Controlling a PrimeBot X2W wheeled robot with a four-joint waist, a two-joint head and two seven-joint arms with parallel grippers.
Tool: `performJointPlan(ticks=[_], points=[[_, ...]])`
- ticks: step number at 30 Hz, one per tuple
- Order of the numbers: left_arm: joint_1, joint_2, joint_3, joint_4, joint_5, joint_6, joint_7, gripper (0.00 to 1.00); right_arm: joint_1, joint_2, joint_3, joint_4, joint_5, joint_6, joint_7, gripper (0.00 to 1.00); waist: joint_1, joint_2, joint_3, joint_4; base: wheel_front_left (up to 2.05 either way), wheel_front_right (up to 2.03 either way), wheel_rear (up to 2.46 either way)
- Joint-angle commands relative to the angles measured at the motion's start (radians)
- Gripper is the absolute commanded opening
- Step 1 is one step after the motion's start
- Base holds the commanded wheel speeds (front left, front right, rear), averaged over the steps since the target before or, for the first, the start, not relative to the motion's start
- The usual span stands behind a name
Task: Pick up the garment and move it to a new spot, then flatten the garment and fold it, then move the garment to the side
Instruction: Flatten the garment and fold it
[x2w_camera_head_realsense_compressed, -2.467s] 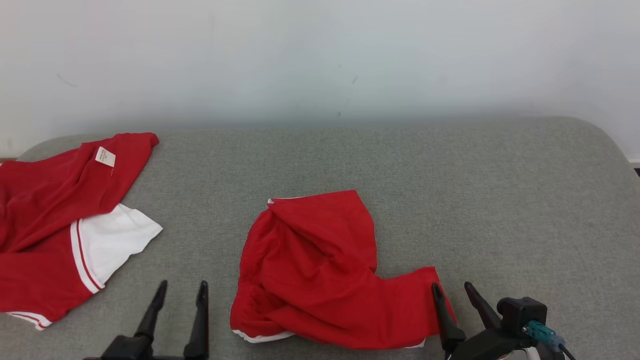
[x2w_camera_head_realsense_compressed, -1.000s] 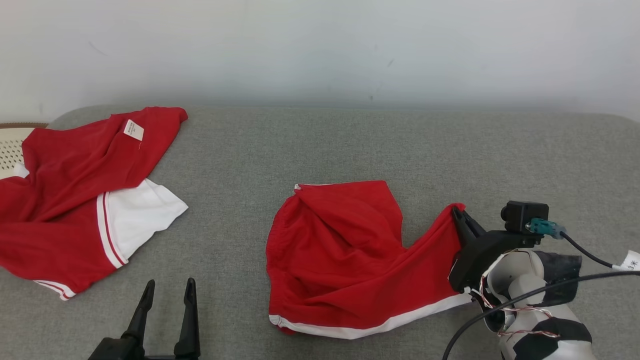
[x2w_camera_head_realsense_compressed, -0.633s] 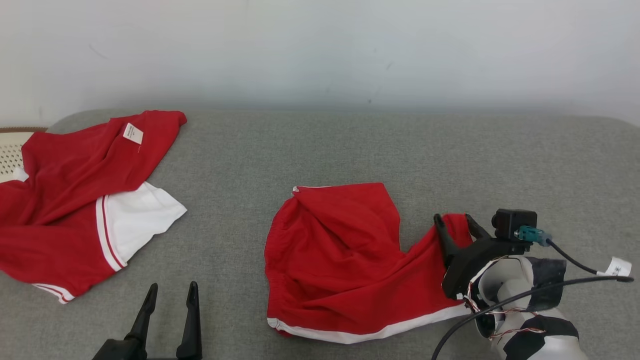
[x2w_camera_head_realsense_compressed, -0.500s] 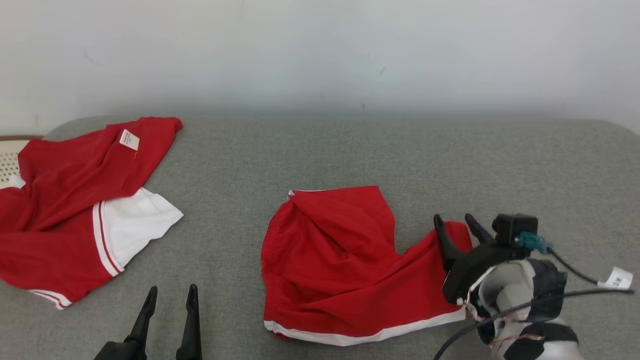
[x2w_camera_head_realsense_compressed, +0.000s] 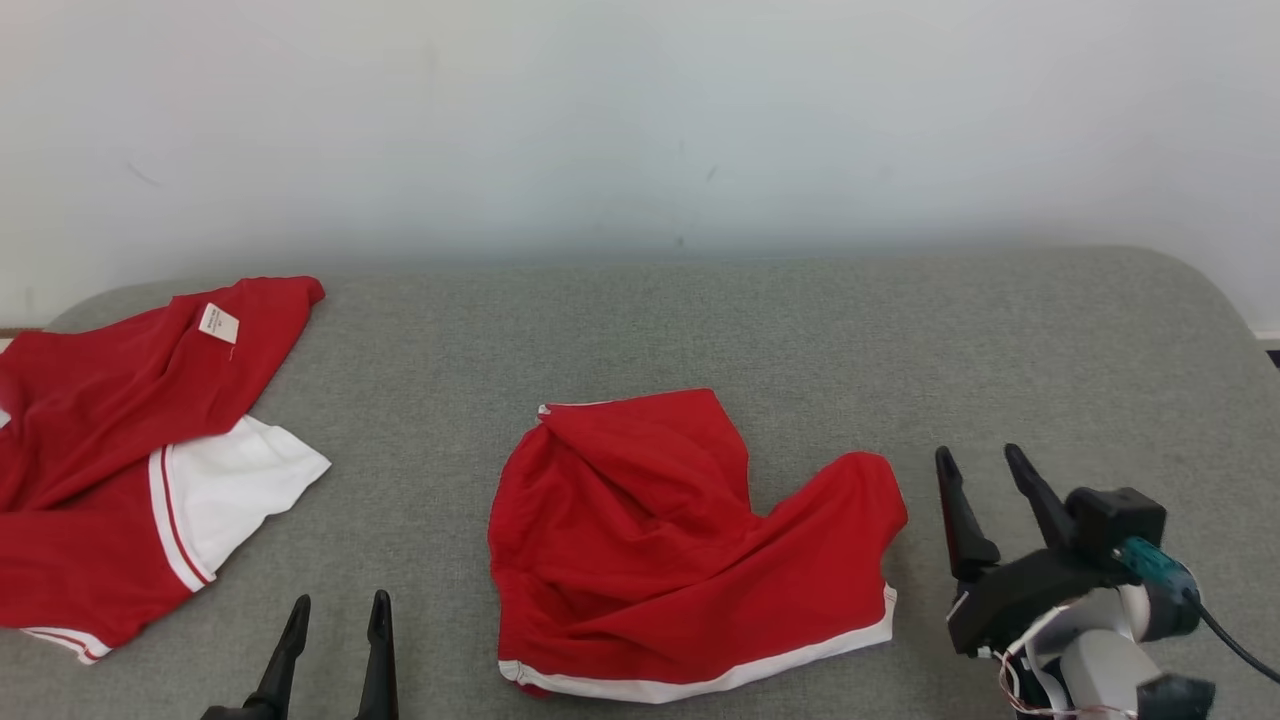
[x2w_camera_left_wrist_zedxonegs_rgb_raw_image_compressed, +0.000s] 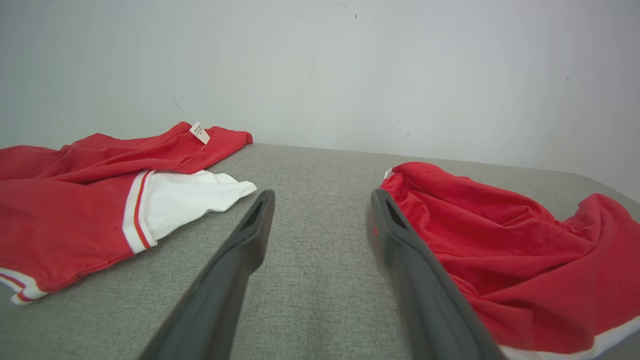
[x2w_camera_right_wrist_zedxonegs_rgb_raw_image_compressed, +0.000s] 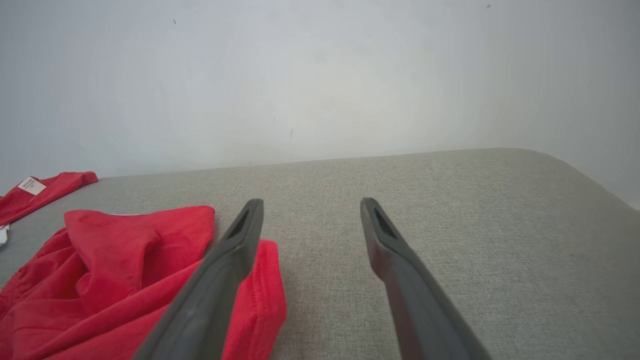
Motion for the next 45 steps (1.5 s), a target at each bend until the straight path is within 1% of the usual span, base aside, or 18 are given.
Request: performJointPlan(ticks=[1, 6, 11, 16, 21, 24, 38, 45], points=[[0.017, 0.0, 0.003, -0.003, -0.004, 0.003, -0.006, 1.0, 0.031, -0.001, -0.018, -0.033, -0.018, 0.0, -0.007, 1.0, 0.0, 0.0, -0.003, -0.008, 0.0, 0.0, 0.0], [0.027, 0.0, 0.008, -0.008, 0.002, -0.001, -0.006, 1.0, 0.143, 0.028, -0.111, -0.183, -0.072, 0.0, -0.007, 1.0, 0.0, 0.0, -0.005, -0.018, 0.0, 0.0, 0.0], [0.032, 0.0, 0.012, -0.014, 0.005, -0.004, -0.006, 1.0, 0.249, 0.055, -0.156, -0.296, -0.114, 0.0, 0.001, 1.0, 0.0, 0.0, -0.009, -0.023, 0.0, 0.0, 0.0], [0.033, 0.0, 0.013, -0.018, 0.002, -0.003, -0.006, 1.0, 0.333, 0.077, -0.182, -0.381, -0.129, 0.0, 0.043, 1.0, 0.0, 0.0, -0.007, -0.026, 0.0, 0.0, 0.0], [0.028, 0.0, 0.009, -0.016, -0.001, 0.0, -0.006, 1.0, 0.367, 0.082, -0.177, -0.399, -0.123, 0.0, 0.092, 1.0, 0.0, 0.0, -0.002, -0.024, 0.0, 0.0, 0.0], [0.023, 0.0, 0.004, -0.015, -0.004, 0.003, -0.006, 1.0, 0.371, 0.076, -0.177, -0.399, -0.119, 0.0, 0.1, 1.0, 0.0, 0.0, 0.0, -0.017, 0.0, 0.0, 0.0], [0.032, 0.0, 0.03, -0.061, 0.024, 0.013, -0.006, 1.0, 0.383, 0.094, -0.162, -0.458, -0.108, 0.0, 0.031, 1.0, 0.0, 0.0, -0.011, -0.017, 0.0, 0.0, 0.0], [0.046, 0.0, 0.041, -0.074, 0.05, 0.026, -0.006, 1.0, 0.415, 0.09, -0.158, -0.493, -0.115, 0.0, 0.017, 1.0, 0.0, 0.0, -0.019, -0.012, 0.0, 0.0, 0.0]])
